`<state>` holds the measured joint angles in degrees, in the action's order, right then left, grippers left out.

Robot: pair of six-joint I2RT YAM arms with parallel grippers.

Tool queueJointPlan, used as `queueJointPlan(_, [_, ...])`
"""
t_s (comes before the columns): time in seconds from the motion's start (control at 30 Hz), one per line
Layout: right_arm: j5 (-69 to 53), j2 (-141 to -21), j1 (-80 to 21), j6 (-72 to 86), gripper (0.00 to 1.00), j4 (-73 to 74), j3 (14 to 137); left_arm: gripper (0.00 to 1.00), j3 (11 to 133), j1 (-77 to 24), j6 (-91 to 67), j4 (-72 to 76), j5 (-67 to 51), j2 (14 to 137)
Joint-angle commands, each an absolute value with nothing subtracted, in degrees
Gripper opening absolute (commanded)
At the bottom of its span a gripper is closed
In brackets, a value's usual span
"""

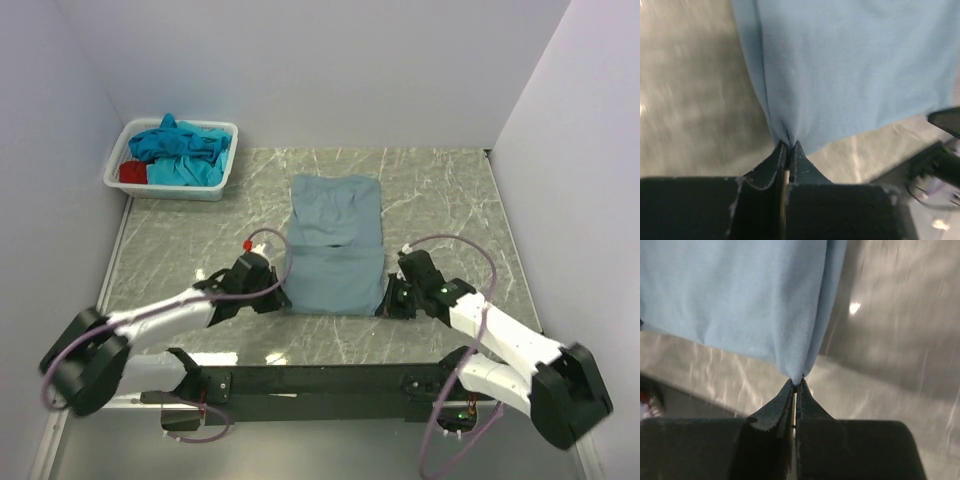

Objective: Fold and stack the t-shirts
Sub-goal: Fold the tshirt

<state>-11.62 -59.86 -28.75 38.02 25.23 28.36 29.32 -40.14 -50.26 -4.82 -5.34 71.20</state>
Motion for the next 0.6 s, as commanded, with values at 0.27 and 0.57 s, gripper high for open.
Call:
queueJointPlan(0.27, [-0.7, -53.4, -28.6, 36.0, 0.00, 35.0, 40.9, 0.00, 33.0, -44.9, -54.6, -11.2, 12.1, 56.2])
queueJointPlan(0.57, [3.3, -65.7, -20.9, 27.8, 0.00, 27.3, 56.9, 0.00, 46.8, -35.7, -46.6, -4.7, 9.3, 69.2])
